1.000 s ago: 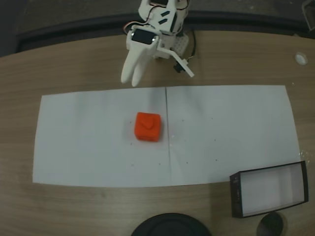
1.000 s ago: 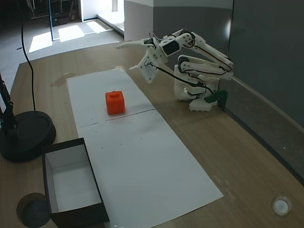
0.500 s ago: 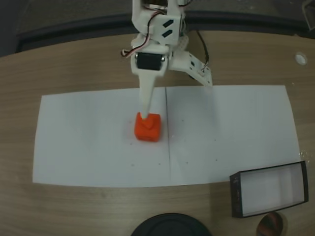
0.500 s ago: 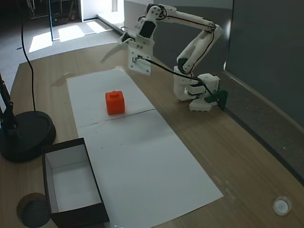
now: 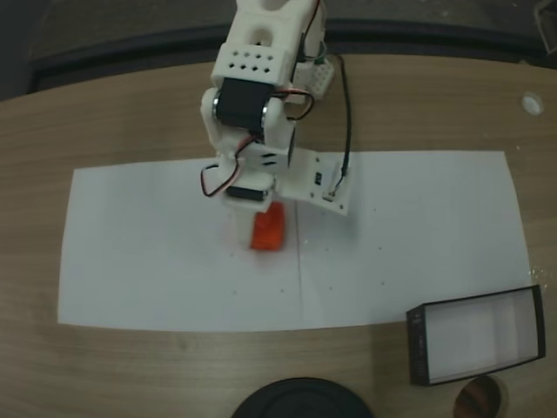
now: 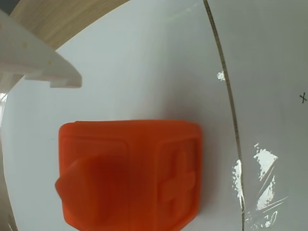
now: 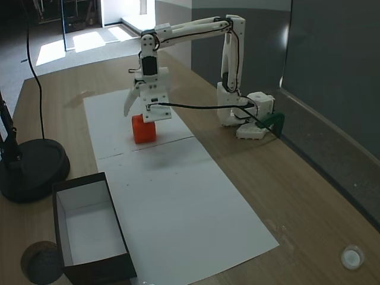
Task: Grab a orange square and put it in the box.
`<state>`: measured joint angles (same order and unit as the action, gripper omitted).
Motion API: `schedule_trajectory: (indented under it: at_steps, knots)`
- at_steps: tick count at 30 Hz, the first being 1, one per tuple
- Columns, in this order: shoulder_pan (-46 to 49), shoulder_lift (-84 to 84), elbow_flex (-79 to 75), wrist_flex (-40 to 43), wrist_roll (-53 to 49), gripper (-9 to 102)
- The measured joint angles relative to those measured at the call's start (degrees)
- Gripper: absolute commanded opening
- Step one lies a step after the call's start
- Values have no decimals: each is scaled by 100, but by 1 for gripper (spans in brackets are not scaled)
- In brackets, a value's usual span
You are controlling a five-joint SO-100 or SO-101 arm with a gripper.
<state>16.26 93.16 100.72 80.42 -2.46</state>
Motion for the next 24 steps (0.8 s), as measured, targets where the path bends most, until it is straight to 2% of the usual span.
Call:
schedule_trajectory:
  at_steps: [5,14,20,24]
  knots:
    - [-18,-237,0,-44,0,35]
    - [-281,-721,-202,-246,9,6]
    - [-360,-765,-299,-378,0,5]
    - [-861,-589,-1002,62,0,6]
